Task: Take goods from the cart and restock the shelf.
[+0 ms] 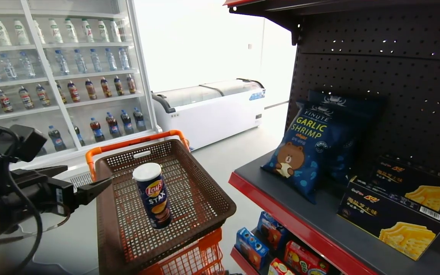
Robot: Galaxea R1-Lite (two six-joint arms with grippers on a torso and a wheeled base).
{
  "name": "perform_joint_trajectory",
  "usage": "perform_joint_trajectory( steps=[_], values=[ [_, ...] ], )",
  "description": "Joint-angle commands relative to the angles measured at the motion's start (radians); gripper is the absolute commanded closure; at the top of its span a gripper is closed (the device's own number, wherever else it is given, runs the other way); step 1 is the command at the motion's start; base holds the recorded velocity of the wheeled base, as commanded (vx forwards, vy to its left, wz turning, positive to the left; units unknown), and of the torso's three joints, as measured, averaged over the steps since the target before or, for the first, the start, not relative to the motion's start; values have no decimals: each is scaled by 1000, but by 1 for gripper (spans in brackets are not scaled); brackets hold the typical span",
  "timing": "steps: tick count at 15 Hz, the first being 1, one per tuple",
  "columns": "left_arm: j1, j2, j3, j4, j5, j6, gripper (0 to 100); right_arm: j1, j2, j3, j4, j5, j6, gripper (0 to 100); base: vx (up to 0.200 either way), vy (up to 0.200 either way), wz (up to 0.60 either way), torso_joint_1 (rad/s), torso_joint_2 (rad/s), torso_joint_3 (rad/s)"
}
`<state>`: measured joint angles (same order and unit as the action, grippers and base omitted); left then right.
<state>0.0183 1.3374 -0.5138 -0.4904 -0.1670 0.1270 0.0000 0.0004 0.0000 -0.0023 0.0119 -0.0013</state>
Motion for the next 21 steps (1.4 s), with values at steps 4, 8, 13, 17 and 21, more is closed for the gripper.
perform_joint_trajectory(
  steps=[4,8,13,17,21],
  values=[
    [-37,324,75,-258,-3,-1,0,0,0,0,-1,0,0,0,0,0,0,0,0,0],
    [-75,485,60,-396,-3,-32,0,0,0,0,-1,0,0,0,0,0,0,0,0,0],
    [-106,637,58,-579,1,-35,0,0,0,0,1,0,0,0,0,0,0,0,0,0],
    [-109,736,71,-746,3,-32,0,0,0,0,-1,0,0,0,0,0,0,0,0,0],
    [-110,830,81,-909,1,-26,0,0,0,0,-1,0,0,0,0,0,0,0,0,0]
  ],
)
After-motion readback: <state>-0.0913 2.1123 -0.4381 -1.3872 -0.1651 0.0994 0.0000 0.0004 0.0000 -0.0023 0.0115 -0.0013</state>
